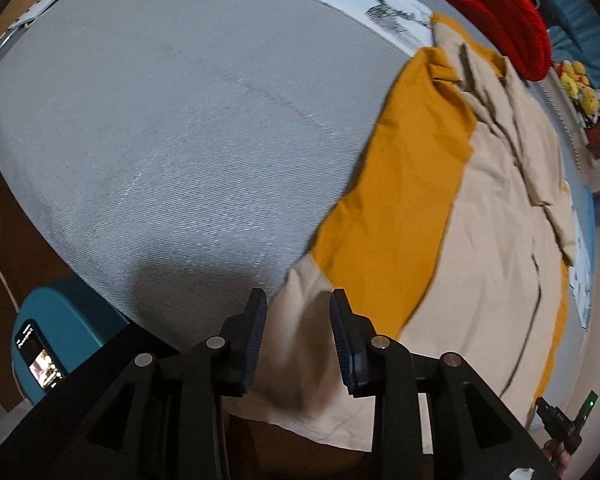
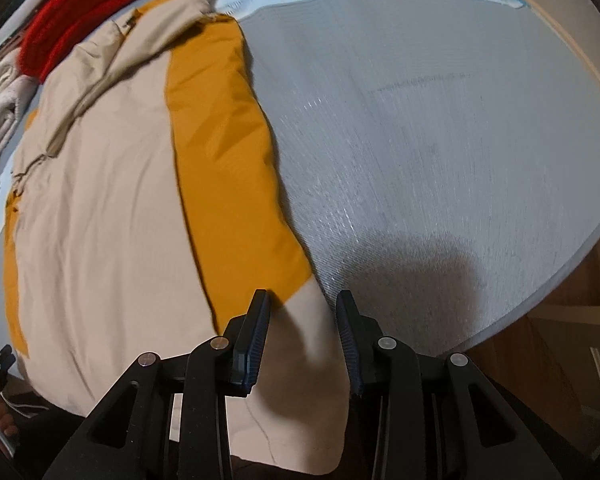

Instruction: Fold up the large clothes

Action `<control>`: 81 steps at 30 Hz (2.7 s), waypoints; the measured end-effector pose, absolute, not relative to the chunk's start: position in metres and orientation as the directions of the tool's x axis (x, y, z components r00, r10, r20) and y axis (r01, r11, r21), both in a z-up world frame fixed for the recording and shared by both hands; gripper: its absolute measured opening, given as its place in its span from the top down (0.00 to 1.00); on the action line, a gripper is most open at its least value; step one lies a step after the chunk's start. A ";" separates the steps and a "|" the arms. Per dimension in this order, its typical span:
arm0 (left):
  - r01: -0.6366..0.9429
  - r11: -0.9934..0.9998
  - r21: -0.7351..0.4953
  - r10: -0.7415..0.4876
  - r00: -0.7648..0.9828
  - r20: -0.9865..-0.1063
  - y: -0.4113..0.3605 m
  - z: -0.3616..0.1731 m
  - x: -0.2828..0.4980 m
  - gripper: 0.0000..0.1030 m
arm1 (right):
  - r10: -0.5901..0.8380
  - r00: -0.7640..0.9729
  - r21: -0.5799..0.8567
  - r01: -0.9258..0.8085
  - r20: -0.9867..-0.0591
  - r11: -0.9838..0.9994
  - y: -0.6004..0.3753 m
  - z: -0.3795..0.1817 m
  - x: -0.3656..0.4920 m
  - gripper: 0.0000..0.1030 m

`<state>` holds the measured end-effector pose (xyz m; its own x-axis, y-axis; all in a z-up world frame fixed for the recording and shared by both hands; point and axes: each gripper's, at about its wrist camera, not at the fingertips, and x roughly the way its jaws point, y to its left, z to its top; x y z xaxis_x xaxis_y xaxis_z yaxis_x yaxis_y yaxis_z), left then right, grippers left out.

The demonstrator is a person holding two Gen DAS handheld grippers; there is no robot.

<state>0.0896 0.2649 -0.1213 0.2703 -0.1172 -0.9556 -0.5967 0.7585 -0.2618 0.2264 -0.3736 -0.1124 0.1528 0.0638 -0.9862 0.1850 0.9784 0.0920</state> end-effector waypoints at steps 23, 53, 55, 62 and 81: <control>-0.441 0.891 -0.109 -0.008 0.226 -0.974 0.235 -0.136 0.104 0.85 | 0.055 0.130 0.066 0.085 -0.990 0.994 -0.337 -0.127 0.233 0.77; -0.351 0.936 0.001 0.079 0.207 -0.975 0.203 -0.143 0.117 0.95 | -0.009 0.168 -0.007 0.012 -0.986 1.000 -0.306 -0.123 0.225 0.93; -0.341 0.940 0.004 0.085 0.222 -0.971 0.198 -0.138 0.116 0.96 | -0.007 0.195 -0.007 0.002 -0.981 1.000 -0.301 -0.114 0.219 0.95; -0.273 0.962 -0.010 0.090 0.350 -0.932 0.174 -0.089 0.107 0.97 | 0.067 0.336 0.058 -0.037 -0.939 0.998 -0.300 -0.065 0.217 0.96; -0.146 0.973 -0.181 -0.069 0.561 -0.825 0.155 0.025 0.068 0.98 | 0.260 0.534 0.232 -0.121 -0.805 0.965 -0.339 0.068 0.177 0.97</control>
